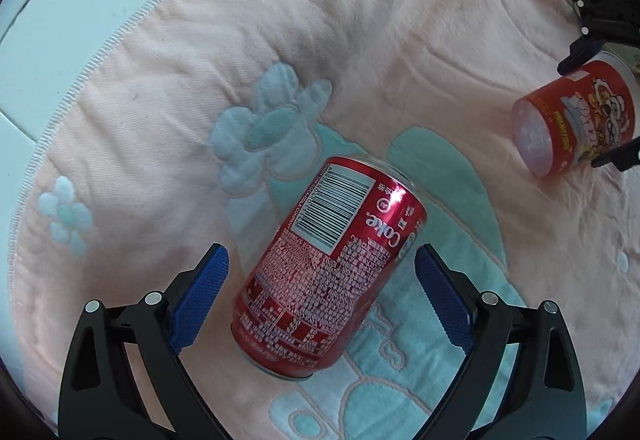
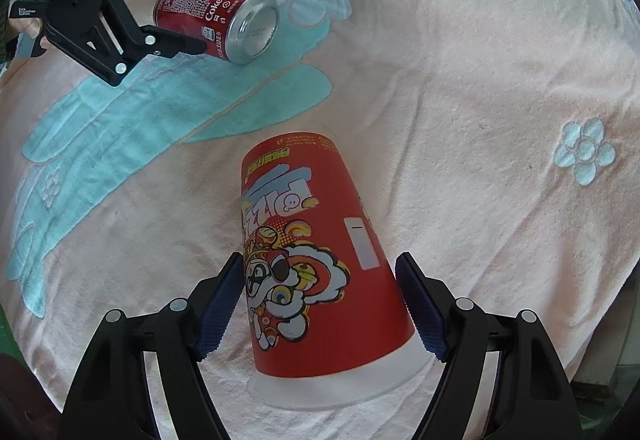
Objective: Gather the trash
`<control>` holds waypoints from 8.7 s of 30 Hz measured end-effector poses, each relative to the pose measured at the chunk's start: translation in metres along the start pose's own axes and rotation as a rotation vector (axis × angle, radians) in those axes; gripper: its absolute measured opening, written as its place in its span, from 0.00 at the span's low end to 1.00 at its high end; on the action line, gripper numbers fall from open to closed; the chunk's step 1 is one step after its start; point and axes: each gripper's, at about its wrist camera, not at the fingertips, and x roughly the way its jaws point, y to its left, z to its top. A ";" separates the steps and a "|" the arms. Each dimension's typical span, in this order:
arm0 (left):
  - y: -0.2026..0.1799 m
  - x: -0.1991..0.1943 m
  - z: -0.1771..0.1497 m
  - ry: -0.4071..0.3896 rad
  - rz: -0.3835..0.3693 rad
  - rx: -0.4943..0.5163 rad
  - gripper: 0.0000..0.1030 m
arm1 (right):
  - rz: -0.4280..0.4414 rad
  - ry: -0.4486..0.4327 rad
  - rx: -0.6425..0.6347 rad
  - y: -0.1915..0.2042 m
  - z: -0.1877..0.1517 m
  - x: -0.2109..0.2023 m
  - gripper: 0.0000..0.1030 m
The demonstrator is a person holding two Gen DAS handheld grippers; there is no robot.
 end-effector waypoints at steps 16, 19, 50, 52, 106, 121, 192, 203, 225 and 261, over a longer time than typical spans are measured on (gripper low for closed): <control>-0.009 -0.022 -0.023 -0.032 0.014 -0.175 0.62 | 0.013 -0.007 0.093 0.020 0.011 -0.001 0.70; -0.015 -0.040 -0.038 -0.054 0.011 -0.224 0.60 | 0.051 -0.030 0.125 0.031 0.005 -0.011 0.69; -0.062 -0.262 -0.236 -0.273 0.055 -0.497 0.58 | 0.172 -0.243 0.324 0.253 -0.094 -0.141 0.68; -0.068 -0.278 -0.252 -0.278 0.076 -0.536 0.58 | 0.197 -0.258 0.316 0.269 -0.104 -0.148 0.68; -0.247 -0.319 -0.413 -0.100 0.047 -0.824 0.70 | 0.246 -0.324 0.297 0.381 -0.242 -0.182 0.82; -0.254 -0.357 -0.396 -0.161 0.130 -0.818 0.92 | 0.183 -0.347 0.328 0.380 -0.254 -0.191 0.83; -0.227 -0.433 -0.360 -0.321 0.382 -0.858 0.95 | -0.090 -0.579 0.428 0.353 -0.235 -0.261 0.89; -0.229 -0.430 -0.356 -0.319 0.379 -0.863 0.95 | -0.087 -0.577 0.432 0.351 -0.236 -0.261 0.89; -0.232 -0.426 -0.349 -0.311 0.373 -0.872 0.95 | -0.083 -0.570 0.438 0.349 -0.235 -0.258 0.89; -0.233 -0.434 -0.351 -0.330 0.422 -0.891 0.95 | -0.119 -0.631 0.435 0.346 -0.235 -0.274 0.89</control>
